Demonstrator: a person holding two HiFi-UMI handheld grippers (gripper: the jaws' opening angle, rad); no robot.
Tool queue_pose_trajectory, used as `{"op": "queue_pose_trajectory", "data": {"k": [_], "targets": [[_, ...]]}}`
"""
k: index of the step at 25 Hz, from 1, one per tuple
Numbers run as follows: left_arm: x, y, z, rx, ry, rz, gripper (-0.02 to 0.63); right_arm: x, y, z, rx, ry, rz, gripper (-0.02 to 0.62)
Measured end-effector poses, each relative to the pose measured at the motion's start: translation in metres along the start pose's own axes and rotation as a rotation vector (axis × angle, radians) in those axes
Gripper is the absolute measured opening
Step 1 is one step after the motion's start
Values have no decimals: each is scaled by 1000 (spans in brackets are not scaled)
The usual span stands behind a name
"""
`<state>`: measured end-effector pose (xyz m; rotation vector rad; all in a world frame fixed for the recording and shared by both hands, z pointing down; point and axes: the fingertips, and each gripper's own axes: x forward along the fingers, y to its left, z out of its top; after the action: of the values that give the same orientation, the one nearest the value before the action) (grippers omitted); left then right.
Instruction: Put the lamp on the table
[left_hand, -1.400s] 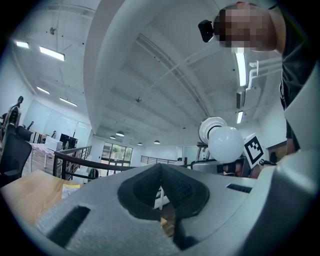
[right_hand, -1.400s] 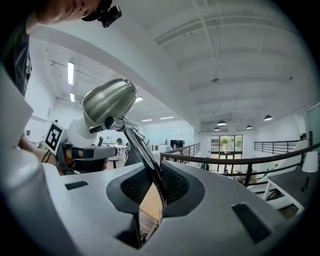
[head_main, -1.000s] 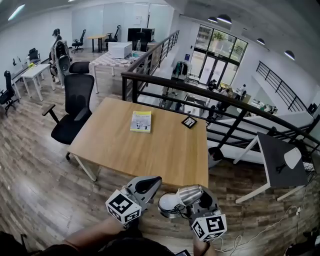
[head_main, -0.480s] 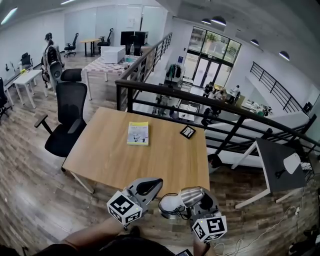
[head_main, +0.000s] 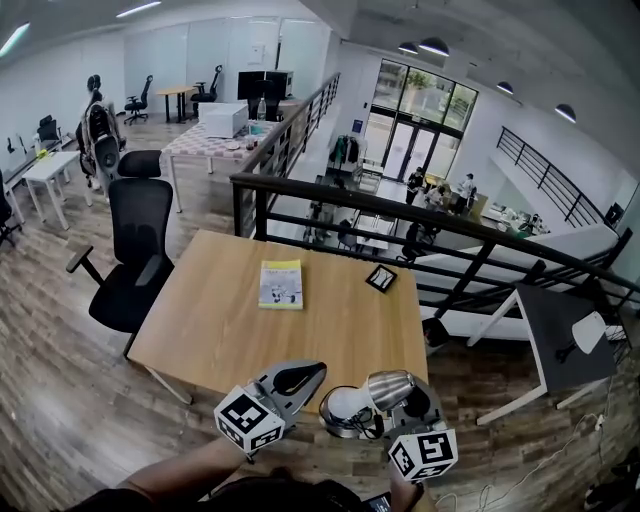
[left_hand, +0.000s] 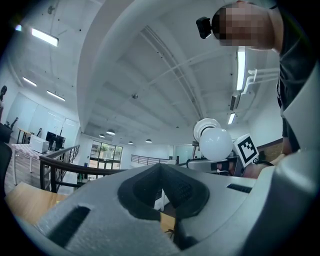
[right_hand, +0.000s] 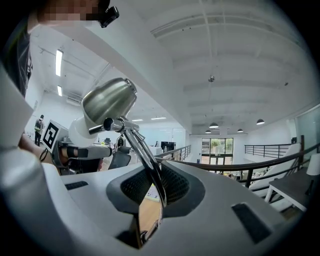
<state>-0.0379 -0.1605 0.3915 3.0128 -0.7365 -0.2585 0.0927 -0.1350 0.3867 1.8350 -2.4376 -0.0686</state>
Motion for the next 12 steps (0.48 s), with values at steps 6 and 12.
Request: {"op": "queue_pose_trajectory", "data": {"k": [6,12], "targets": [[8,20,-5,-9,5,20,8,23,-2,-2,5,4,19,54],[21,36,-14,-10,9,41,8,44,-13,-10,0,13,52,54]]}}
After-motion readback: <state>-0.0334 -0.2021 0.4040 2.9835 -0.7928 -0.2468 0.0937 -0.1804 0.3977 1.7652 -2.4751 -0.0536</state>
